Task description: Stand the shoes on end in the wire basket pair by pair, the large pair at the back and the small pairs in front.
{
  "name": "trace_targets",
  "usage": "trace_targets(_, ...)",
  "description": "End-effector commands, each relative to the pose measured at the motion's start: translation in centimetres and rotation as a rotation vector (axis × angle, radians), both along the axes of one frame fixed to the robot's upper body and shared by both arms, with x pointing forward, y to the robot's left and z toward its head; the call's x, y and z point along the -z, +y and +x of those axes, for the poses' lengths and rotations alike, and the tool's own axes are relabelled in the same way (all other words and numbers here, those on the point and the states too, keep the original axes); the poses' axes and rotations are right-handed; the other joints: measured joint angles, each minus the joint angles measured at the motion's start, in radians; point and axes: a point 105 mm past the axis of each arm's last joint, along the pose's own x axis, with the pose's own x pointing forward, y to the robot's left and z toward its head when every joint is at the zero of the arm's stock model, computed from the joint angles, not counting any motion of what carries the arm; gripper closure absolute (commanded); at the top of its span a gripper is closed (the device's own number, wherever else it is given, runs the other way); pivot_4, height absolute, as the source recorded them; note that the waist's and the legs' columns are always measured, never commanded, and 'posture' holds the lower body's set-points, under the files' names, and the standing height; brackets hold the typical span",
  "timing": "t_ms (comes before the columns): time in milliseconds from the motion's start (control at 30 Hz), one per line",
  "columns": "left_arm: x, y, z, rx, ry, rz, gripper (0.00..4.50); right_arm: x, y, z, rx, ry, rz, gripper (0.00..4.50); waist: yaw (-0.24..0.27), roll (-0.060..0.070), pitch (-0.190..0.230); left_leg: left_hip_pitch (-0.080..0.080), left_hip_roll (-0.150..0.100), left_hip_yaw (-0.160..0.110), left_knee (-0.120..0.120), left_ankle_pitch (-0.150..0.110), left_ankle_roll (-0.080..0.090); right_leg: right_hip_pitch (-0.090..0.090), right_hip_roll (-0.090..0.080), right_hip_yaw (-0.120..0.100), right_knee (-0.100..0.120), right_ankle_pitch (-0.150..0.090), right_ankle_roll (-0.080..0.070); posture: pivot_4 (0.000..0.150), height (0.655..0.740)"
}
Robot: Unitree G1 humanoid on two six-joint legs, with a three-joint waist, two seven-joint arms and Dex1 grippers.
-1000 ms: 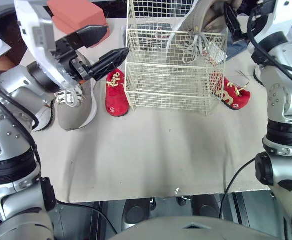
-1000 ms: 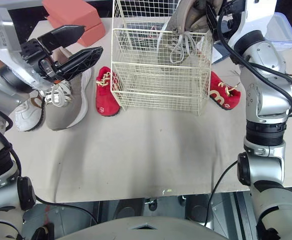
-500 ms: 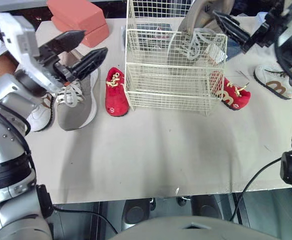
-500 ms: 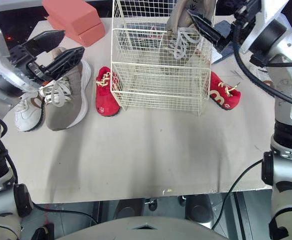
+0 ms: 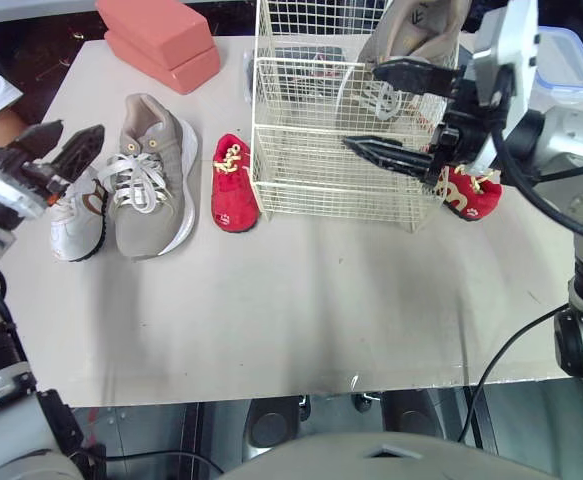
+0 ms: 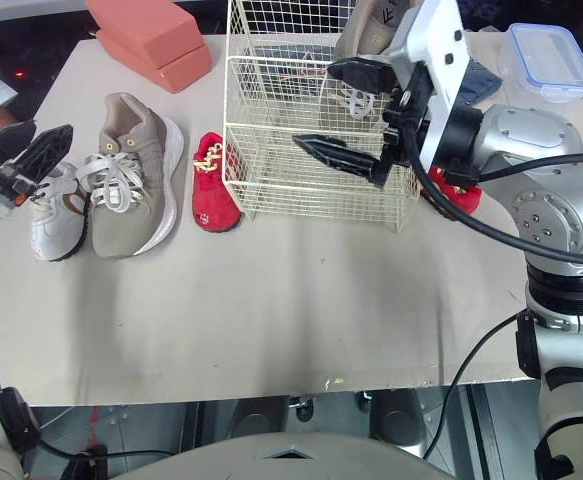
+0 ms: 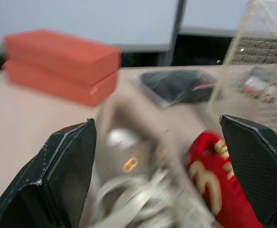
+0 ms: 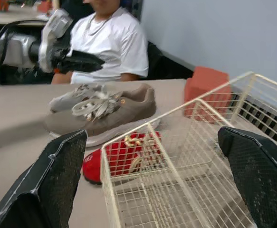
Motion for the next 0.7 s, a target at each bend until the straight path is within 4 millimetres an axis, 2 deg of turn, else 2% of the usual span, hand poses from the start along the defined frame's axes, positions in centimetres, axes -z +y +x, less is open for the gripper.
trace_targets(33, -0.3, 1.3, -0.4, 0.004, 0.025, -0.004, 0.0, -0.8, 0.8, -1.3, -0.056, -0.124, -0.073, 0.12, 0.0, 0.0, 0.0, 0.0, 0.0, 0.0, 0.0, 0.0, 0.0, 0.0, 0.0, 0.0, 0.0, 0.0, 0.0, 0.15, 0.686)
trace_targets(267, 1.0, 1.8, 0.7, 0.046, 0.125, -0.053, 0.0, -1.5, 1.7, -1.2, -0.085, -0.18, -0.075, 0.12, 0.0, -0.002, 0.0, 0.0, 0.0, 0.0, 0.0, 0.0, 0.0, 0.0, 0.0, 0.0, 0.001, 0.0, 0.0, 0.15, 0.686)
trace_targets(533, 2.5, 2.1, 2.9, 0.036, 0.268, -0.068, 0.0, -1.7, 1.8, -1.0, -0.098, -0.199, -0.063, 0.12, -0.001, -0.008, 0.0, 0.0, -0.001, 0.001, 0.001, 0.0, 0.0, 0.0, 0.0, 0.0, 0.001, 0.0, 0.0, 0.15, 0.686)
trace_targets(700, 3.1, 1.4, 3.8, 0.088, 0.385, -0.056, 0.0, -1.6, 1.8, -0.8, -0.104, -0.207, -0.063, 0.12, -0.003, -0.009, 0.0, -0.001, -0.001, 0.002, 0.001, 0.0, 0.0, 0.0, 0.001, 0.0, 0.001, 0.0, 0.0, 0.15, 0.686)
